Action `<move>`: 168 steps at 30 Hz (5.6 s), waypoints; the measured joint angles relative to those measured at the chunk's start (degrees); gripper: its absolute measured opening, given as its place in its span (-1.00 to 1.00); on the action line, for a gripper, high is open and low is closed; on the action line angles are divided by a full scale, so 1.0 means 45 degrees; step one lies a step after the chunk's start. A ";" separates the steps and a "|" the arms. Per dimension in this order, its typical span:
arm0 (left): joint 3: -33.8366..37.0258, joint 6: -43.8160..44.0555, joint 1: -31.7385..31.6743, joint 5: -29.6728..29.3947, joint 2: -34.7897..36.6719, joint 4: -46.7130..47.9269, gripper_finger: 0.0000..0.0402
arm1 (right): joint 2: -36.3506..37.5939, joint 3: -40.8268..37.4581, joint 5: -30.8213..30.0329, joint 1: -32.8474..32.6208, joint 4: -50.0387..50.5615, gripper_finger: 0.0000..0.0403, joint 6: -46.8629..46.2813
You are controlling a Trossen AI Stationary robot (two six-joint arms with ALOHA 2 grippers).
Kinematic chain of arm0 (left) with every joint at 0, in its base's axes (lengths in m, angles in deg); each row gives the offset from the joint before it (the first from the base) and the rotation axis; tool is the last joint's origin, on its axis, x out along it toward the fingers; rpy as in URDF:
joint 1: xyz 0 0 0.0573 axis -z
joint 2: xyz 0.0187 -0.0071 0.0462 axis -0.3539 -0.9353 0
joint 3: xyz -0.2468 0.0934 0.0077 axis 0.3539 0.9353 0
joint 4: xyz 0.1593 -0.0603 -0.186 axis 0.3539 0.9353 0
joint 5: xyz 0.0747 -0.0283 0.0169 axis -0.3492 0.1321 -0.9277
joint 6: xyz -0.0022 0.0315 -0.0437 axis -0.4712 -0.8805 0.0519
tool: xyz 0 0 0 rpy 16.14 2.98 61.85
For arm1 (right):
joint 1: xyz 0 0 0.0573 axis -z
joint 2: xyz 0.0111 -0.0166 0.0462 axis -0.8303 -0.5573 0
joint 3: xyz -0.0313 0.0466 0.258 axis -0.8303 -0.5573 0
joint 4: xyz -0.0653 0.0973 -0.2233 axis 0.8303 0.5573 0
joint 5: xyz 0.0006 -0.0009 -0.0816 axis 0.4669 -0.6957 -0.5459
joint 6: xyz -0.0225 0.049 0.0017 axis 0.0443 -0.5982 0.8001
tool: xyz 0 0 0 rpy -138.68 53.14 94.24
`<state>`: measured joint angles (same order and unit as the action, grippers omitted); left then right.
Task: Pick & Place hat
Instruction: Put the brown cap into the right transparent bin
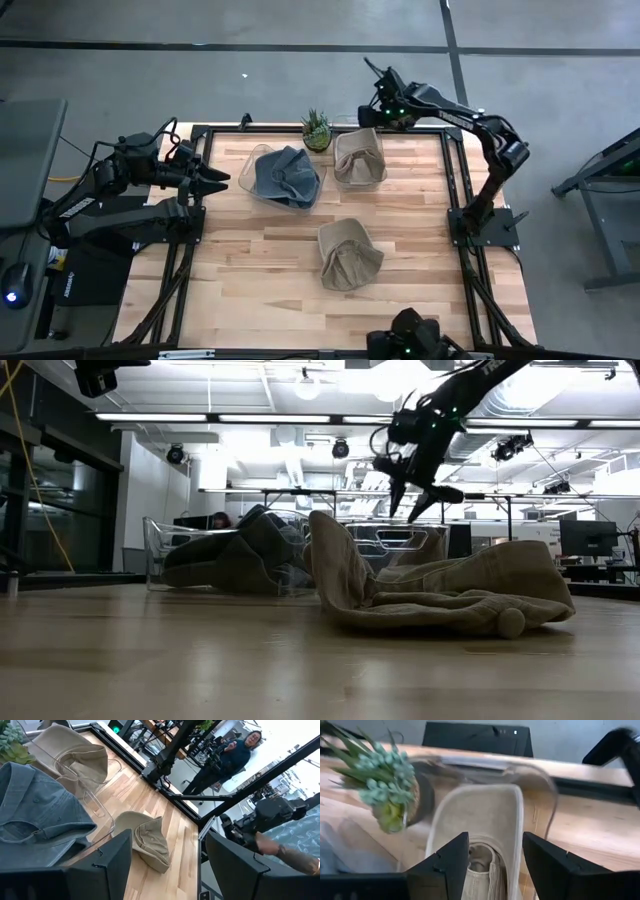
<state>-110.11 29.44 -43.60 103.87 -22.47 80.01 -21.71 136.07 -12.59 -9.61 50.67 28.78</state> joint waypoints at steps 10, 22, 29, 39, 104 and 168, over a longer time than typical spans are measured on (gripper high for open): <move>0.0000 0.0005 0.0000 0.0014 0.0000 -0.0010 0.16 | 0.2012 0.0000 0.1154 0.0153 0.0440 -0.10 0.1049; 0.0000 0.0097 0.0000 0.0130 0.0000 -0.0019 0.16 | 0.4587 0.0000 0.1564 -0.1705 0.3473 -0.10 0.1467; 0.0000 0.0194 0.0000 0.0225 0.0002 -0.0019 0.16 | 0.5307 0.0000 0.0450 -0.4376 0.4832 -0.10 0.0409; 0.0000 0.0200 0.0001 0.0393 0.0000 -0.0036 0.16 | 0.5264 0.0000 -0.1284 -0.7785 0.5223 -0.10 -0.1040; 0.0000 0.0714 0.0005 0.0356 0.0005 0.0335 0.16 | 0.5255 -1.0598 0.1062 -1.1836 -0.7000 -0.10 -0.3291; 0.0000 0.1486 0.0005 0.0364 0.0005 0.0330 0.16 | 0.3822 -1.0588 0.0650 -1.3021 -0.8990 -0.67 -0.3158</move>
<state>-110.11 36.12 -43.58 105.51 -22.44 81.49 -4.51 88.43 -9.67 -68.21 10.21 14.57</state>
